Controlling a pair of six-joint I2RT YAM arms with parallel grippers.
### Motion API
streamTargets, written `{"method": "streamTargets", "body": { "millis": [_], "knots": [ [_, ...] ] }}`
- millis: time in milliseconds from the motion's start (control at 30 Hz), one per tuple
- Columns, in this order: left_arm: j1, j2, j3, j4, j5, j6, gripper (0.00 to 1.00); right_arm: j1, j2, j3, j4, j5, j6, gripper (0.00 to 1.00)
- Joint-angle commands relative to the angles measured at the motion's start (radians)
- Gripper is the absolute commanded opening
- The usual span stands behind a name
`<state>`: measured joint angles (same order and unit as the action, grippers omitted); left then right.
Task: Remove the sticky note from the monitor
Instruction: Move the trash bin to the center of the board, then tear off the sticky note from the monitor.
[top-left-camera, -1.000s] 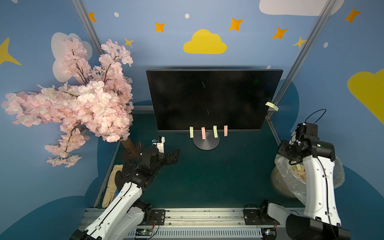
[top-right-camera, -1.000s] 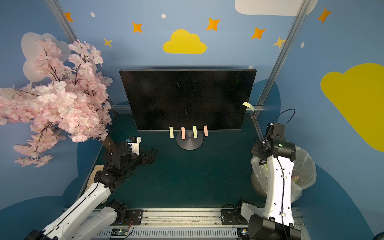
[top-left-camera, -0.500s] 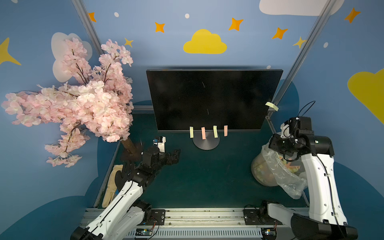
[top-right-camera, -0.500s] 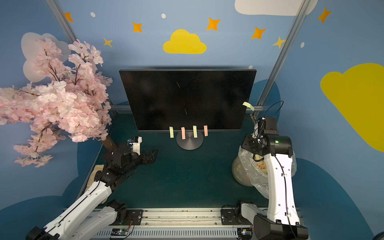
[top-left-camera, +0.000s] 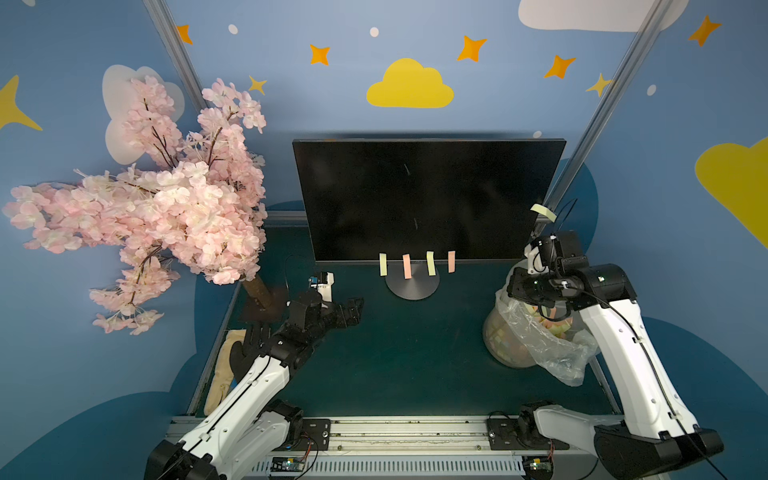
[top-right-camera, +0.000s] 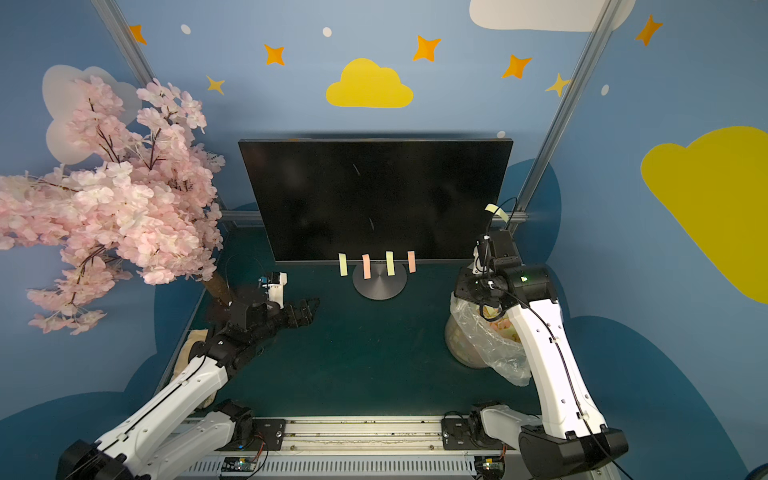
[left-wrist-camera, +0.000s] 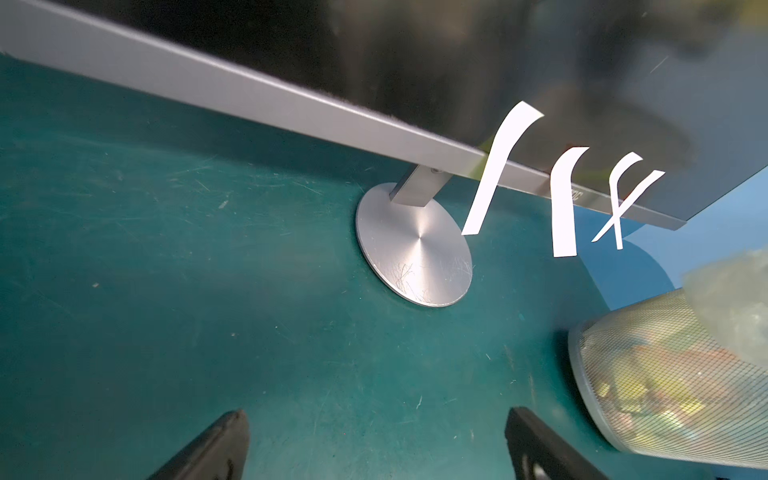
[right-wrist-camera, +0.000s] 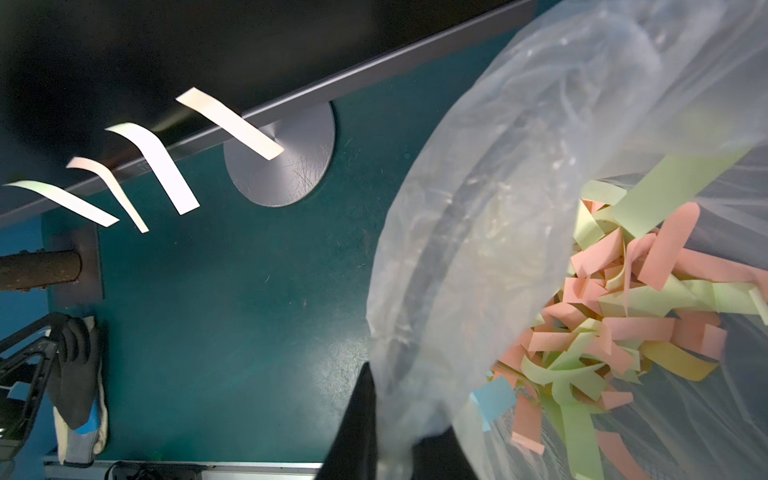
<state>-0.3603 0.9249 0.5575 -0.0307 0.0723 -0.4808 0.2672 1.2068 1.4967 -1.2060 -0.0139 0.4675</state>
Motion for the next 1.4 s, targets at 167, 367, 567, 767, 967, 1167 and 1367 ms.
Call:
{"method": "streamTargets", "body": {
  "millis": [167, 367, 567, 767, 967, 1167, 1367],
  "knots": [
    [-0.003, 0.1, 0.034, 0.134, 0.111, -0.14, 1.0, 0.067, 0.005, 0.021, 0.091, -0.028, 0.077, 0.55],
    [-0.009, 0.145, 0.033, 0.217, 0.144, -0.219, 1.0, 0.069, 0.007, 0.103, 0.112, -0.029, 0.07, 0.61],
    [-0.01, 0.192, 0.024, 0.365, 0.17, -0.311, 1.0, 0.071, -0.035, 0.111, 0.219, -0.127, 0.05, 0.61],
    [-0.011, 0.299, 0.015, 0.612, 0.221, -0.423, 1.0, 0.077, -0.124, 0.002, 0.4, -0.277, 0.052, 0.6],
    [-0.012, 0.463, 0.049, 0.815, 0.296, -0.502, 0.9, 0.104, -0.183, -0.075, 0.445, -0.297, 0.05, 0.59],
    [-0.011, 0.59, 0.082, 0.931, 0.318, -0.545, 0.75, 0.117, -0.219, -0.113, 0.457, -0.284, 0.052, 0.59],
    [-0.011, 0.636, 0.108, 0.945, 0.313, -0.54, 0.63, 0.121, -0.22, -0.127, 0.452, -0.276, 0.048, 0.59]
  ]
}}
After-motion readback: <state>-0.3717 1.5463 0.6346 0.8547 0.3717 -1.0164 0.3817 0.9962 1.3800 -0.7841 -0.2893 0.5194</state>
